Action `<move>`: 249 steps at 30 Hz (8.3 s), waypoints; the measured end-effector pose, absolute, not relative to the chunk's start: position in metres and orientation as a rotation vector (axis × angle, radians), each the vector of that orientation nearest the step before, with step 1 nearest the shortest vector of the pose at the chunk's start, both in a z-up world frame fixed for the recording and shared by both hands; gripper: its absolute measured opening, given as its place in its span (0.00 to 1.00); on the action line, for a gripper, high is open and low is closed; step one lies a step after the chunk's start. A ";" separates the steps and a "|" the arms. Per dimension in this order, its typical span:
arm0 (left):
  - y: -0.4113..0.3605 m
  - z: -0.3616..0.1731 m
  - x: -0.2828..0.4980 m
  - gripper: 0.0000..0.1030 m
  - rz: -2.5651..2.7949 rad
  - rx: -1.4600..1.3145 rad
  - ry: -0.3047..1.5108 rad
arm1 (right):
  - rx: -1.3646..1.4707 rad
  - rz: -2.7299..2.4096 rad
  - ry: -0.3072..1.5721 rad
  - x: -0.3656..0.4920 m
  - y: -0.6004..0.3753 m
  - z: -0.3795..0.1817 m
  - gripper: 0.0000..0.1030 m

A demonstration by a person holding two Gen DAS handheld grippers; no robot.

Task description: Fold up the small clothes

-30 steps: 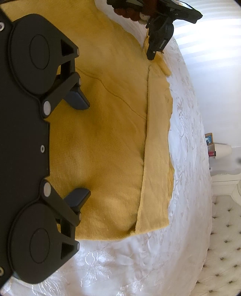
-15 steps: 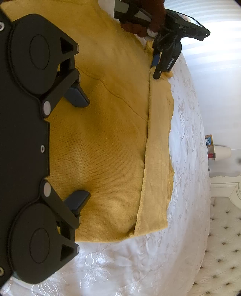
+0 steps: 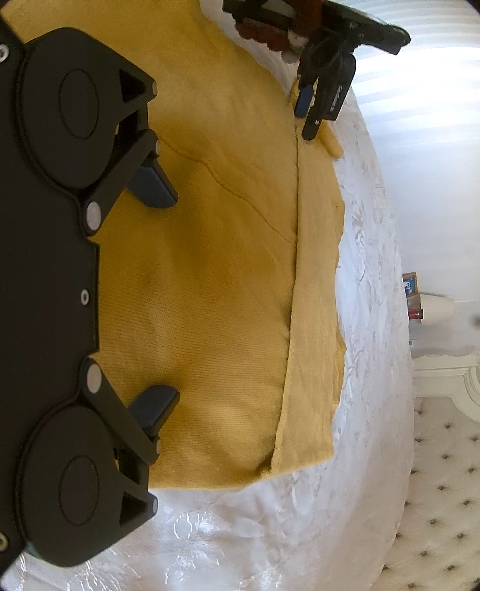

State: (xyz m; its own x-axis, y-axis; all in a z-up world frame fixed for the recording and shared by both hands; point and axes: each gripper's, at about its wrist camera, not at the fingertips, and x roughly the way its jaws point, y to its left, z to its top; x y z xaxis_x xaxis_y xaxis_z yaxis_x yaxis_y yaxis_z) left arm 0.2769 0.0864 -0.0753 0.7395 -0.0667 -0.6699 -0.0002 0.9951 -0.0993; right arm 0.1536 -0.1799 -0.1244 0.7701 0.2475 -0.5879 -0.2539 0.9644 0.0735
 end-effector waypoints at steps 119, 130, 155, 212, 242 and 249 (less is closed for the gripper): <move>0.123 -0.091 0.255 0.67 -0.019 -0.079 0.679 | 0.190 0.093 0.773 0.312 -0.224 -0.023 0.13; 0.126 -0.093 0.257 0.69 -0.031 -0.076 0.671 | 0.208 0.045 0.748 0.287 -0.237 -0.034 0.13; 0.114 -0.087 0.304 0.74 -0.090 0.012 0.750 | 0.185 0.050 0.814 0.272 -0.249 -0.078 0.41; 0.093 -0.029 0.178 0.92 -0.213 0.062 0.629 | 0.171 0.027 0.680 0.108 -0.208 -0.072 0.85; 0.072 -0.089 0.013 0.92 -0.216 0.033 0.856 | 0.207 0.059 0.873 -0.016 -0.185 -0.101 0.91; 0.084 -0.071 -0.005 0.92 -0.113 0.022 0.733 | 0.207 0.063 0.869 -0.014 -0.184 -0.105 0.95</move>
